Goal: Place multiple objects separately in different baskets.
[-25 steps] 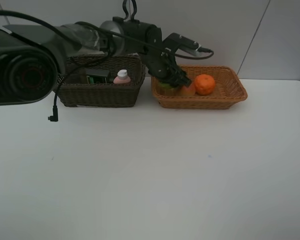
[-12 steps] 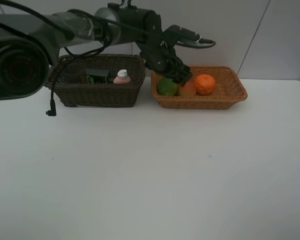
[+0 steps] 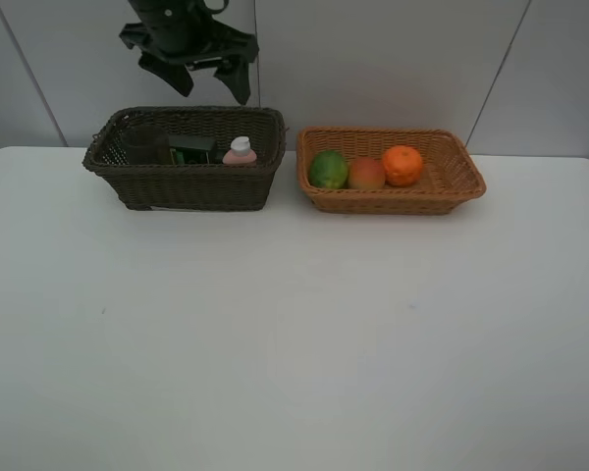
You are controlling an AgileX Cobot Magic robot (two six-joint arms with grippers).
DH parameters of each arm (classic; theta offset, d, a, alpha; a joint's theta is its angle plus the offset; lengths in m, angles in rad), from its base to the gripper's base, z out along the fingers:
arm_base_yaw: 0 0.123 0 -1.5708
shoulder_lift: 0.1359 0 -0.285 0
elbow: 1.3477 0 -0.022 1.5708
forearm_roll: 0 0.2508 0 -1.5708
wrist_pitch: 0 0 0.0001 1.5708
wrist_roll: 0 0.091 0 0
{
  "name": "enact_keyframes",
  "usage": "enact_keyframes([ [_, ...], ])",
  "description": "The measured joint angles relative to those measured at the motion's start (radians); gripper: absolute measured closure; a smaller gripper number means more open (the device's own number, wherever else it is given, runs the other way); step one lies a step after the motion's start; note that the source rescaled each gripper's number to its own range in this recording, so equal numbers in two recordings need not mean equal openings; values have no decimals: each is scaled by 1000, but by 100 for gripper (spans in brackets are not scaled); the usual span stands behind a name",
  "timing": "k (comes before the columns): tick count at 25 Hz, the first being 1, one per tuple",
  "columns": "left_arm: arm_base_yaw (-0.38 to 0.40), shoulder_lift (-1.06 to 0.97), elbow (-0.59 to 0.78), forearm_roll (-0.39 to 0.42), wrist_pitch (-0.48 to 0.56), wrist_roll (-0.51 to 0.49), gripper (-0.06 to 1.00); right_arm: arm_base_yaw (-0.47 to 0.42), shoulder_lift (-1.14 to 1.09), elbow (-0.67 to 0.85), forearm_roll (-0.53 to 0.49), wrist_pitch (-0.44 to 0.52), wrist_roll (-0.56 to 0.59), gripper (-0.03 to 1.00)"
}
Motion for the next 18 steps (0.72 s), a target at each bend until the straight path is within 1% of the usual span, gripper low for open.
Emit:
enact_keyframes([
  [4, 132, -267, 317, 21, -74, -3, -5, 0, 0, 0, 0, 0, 0, 19],
  [8, 239, -586, 623, 62, -134, 16, -6, 0, 0, 0, 0, 0, 0, 19],
  [10, 264, -756, 745, 77, -140, 49, -6, 0, 0, 0, 0, 0, 0, 19],
  [12, 271, -902, 859, 81, -140, 88, -6, 0, 0, 0, 0, 0, 0, 19],
  [14, 272, -1045, 944, 81, -138, 110, -6, 0, 0, 0, 0, 0, 0, 19],
  [16, 272, -1195, 1004, 81, -121, 117, -6, 0, 0, 0, 0, 0, 0, 19],
  [18, 272, -1321, 1045, 77, -75, 117, -6, 0, 0, 0, 0, 0, 0, 19],
])
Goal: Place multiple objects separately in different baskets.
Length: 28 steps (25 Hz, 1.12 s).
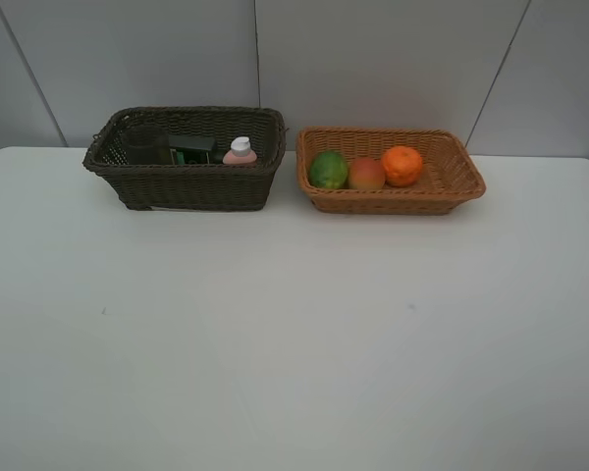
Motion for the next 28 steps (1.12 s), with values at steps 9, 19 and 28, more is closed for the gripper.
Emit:
enact_keyframes([
  [9, 0, -364, 18, -65, 316, -29, -6, 0, 0, 0, 0, 0, 0, 19],
  [19, 0, -648, 70, -131, 345, -35, -6, 0, 0, 0, 0, 0, 0, 19],
  [28, 0, -664, 188, -132, 345, -35, -6, 0, 0, 0, 0, 0, 0, 19],
])
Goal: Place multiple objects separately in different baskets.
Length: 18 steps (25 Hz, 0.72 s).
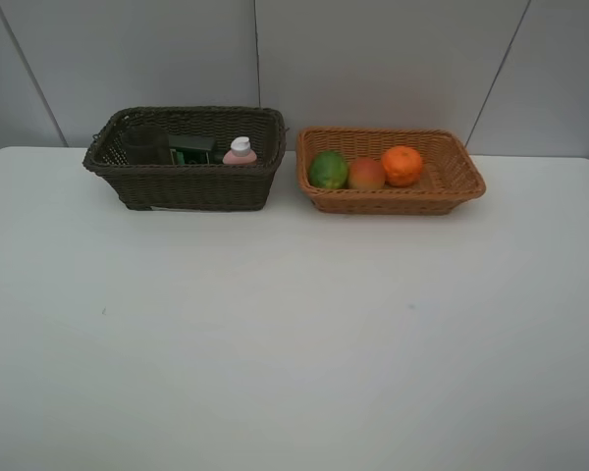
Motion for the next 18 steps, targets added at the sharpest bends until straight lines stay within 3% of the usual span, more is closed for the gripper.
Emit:
enact_keyframes([
  [9, 0, 0, 5, 0, -13, 9, -6, 0, 0, 0, 0, 0, 0, 19],
  [18, 0, 0, 45, 1, -126, 30, -6, 0, 0, 0, 0, 0, 0, 19],
])
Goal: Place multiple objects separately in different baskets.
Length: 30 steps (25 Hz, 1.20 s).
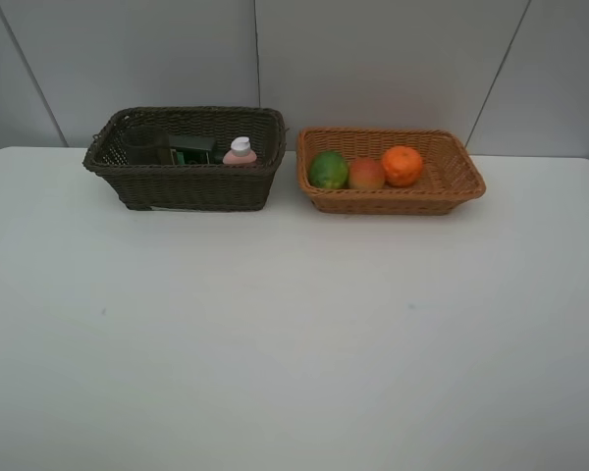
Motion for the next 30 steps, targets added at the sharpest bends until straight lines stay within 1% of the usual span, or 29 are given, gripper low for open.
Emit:
enact_keyframes([
  [30, 0, 0, 0, 5, -7, 1, -6, 0, 0, 0, 0, 0, 0, 19],
])
